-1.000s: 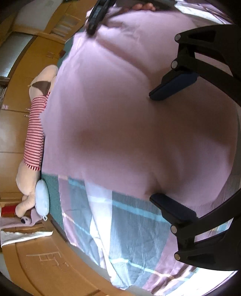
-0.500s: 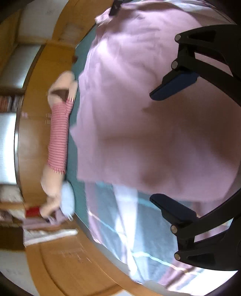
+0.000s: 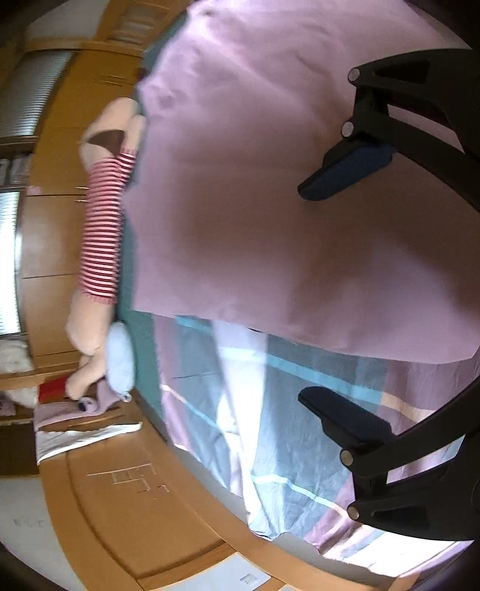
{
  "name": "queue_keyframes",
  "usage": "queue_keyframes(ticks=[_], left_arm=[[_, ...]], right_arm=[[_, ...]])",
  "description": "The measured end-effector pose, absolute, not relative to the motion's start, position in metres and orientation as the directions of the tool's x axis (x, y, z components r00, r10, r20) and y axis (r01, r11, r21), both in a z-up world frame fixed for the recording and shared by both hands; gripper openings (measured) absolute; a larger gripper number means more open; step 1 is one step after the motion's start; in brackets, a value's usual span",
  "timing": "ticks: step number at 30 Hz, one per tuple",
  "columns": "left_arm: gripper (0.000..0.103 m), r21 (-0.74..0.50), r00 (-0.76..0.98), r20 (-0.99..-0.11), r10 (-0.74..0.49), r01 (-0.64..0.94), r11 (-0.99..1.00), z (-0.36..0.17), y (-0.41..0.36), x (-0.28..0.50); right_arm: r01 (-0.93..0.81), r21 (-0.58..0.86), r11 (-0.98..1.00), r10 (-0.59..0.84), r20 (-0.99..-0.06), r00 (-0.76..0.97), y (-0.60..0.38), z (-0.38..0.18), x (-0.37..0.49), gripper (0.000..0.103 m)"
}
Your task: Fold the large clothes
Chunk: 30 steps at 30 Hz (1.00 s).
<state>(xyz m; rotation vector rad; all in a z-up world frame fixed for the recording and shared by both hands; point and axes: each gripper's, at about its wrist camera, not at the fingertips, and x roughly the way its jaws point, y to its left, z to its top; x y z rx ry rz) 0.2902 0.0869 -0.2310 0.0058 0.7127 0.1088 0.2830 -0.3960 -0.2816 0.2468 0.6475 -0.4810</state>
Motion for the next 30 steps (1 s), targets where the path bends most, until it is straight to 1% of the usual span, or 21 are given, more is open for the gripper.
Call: queue_keyframes(ticks=[1, 2, 4, 6, 7, 9, 11, 13, 15, 16, 18, 19, 20, 21, 22, 23, 25, 26, 27, 29, 30], left_arm=[[0.101, 0.032, 0.757, -0.647, 0.089, -0.090, 0.995, -0.226, 0.084, 0.287], [0.101, 0.030, 0.756, -0.649, 0.086, -0.087, 0.996, -0.224, 0.082, 0.286], [0.101, 0.021, 0.739, -0.670, 0.072, -0.078, 0.997, -0.224, 0.078, 0.286], [0.101, -0.002, 0.718, -0.695, 0.044, -0.063, 0.998, -0.231, 0.073, 0.283], [0.101, -0.007, 0.709, -0.705, 0.033, -0.054, 0.999, -0.234, 0.071, 0.283], [0.101, 0.005, 0.694, -0.719, 0.036, -0.046, 0.999, -0.242, 0.071, 0.287], [0.101, 0.021, 0.684, -0.728, 0.046, -0.045, 0.999, -0.247, 0.071, 0.291], [0.101, 0.014, 0.678, -0.734, 0.042, -0.046, 0.999, -0.250, 0.076, 0.293], [0.101, -0.014, 0.667, -0.745, 0.030, -0.060, 0.998, -0.251, 0.083, 0.296], [0.101, -0.025, 0.660, -0.751, 0.022, -0.062, 0.998, -0.252, 0.085, 0.297], [0.101, -0.047, 0.650, -0.760, 0.013, -0.074, 0.996, -0.254, 0.089, 0.297], [0.101, -0.048, 0.650, -0.760, 0.015, -0.079, 0.996, -0.253, 0.090, 0.297], [0.101, -0.043, 0.656, -0.754, 0.023, -0.084, 0.996, -0.251, 0.089, 0.296], [0.101, -0.032, 0.666, -0.745, 0.033, -0.086, 0.996, -0.248, 0.088, 0.295], [0.101, -0.016, 0.684, -0.728, 0.047, -0.085, 0.996, -0.244, 0.085, 0.292], [0.101, -0.001, 0.708, -0.704, 0.053, -0.075, 0.997, -0.238, 0.081, 0.288], [0.101, 0.026, 0.742, -0.668, 0.053, -0.048, 0.999, -0.229, 0.071, 0.281], [0.101, 0.051, 0.745, -0.664, 0.061, -0.037, 0.998, -0.228, 0.065, 0.279], [0.101, 0.077, 0.738, -0.671, 0.075, -0.031, 0.997, -0.229, 0.061, 0.280], [0.101, 0.117, 0.716, -0.691, 0.100, -0.026, 0.993, -0.235, 0.057, 0.284], [0.101, 0.127, 0.705, -0.701, 0.105, -0.021, 0.992, -0.240, 0.056, 0.285]], right_arm=[[0.425, 0.086, 0.901, -0.297, -0.593, 0.749, -0.374, -0.270, 0.278, 0.100], [0.359, 0.104, 0.928, -0.233, -0.591, 0.773, -0.360, -0.265, 0.276, 0.100], [0.163, 0.164, 0.973, -0.026, -0.622, 0.782, -0.311, -0.255, 0.287, 0.100], [0.013, 0.195, 0.981, 0.120, -0.653, 0.748, -0.259, -0.254, 0.296, 0.100], [-0.062, 0.203, 0.977, 0.185, -0.672, 0.717, -0.229, -0.258, 0.303, 0.100], [-0.128, 0.200, 0.971, 0.234, -0.708, 0.666, -0.186, -0.267, 0.321, 0.099], [-0.127, 0.183, 0.975, 0.221, -0.734, 0.643, -0.157, -0.279, 0.349, 0.099], [-0.102, 0.079, 0.992, 0.127, -0.742, 0.658, -0.136, -0.288, 0.384, 0.102], [-0.056, 0.061, 0.997, 0.083, -0.744, 0.663, -0.139, -0.288, 0.414, 0.102], [-0.004, 0.071, 0.997, 0.056, -0.741, 0.669, -0.151, -0.286, 0.429, 0.102], [0.125, 0.045, 0.991, -0.052, -0.734, 0.677, -0.180, -0.284, 0.445, 0.102], [0.191, 0.053, 0.980, -0.092, -0.734, 0.673, -0.193, -0.281, 0.450, 0.099], [0.257, 0.100, 0.961, -0.106, -0.726, 0.680, -0.212, -0.276, 0.450, 0.094], [0.271, 0.176, 0.946, -0.069, -0.708, 0.703, -0.231, -0.270, 0.441, 0.090], [0.238, 0.266, 0.934, 0.003, -0.672, 0.740, -0.243, -0.262, 0.428, 0.090], [0.184, 0.317, 0.930, 0.062, -0.631, 0.774, -0.251, -0.255, 0.413, 0.090], [0.089, 0.295, 0.951, 0.103, -0.577, 0.810, -0.256, -0.244, 0.384, 0.096], [0.060, 0.237, 0.970, 0.092, -0.581, 0.809, -0.257, -0.243, 0.369, 0.102], [0.051, 0.183, 0.982, 0.072, -0.606, 0.792, -0.260, -0.246, 0.360, 0.102], [0.110, 0.091, 0.990, -0.014, -0.702, 0.712, -0.283, -0.268, 0.357, 0.102], [0.198, 0.058, 0.979, -0.090, -0.744, 0.662, -0.310, -0.280, 0.354, 0.102]])
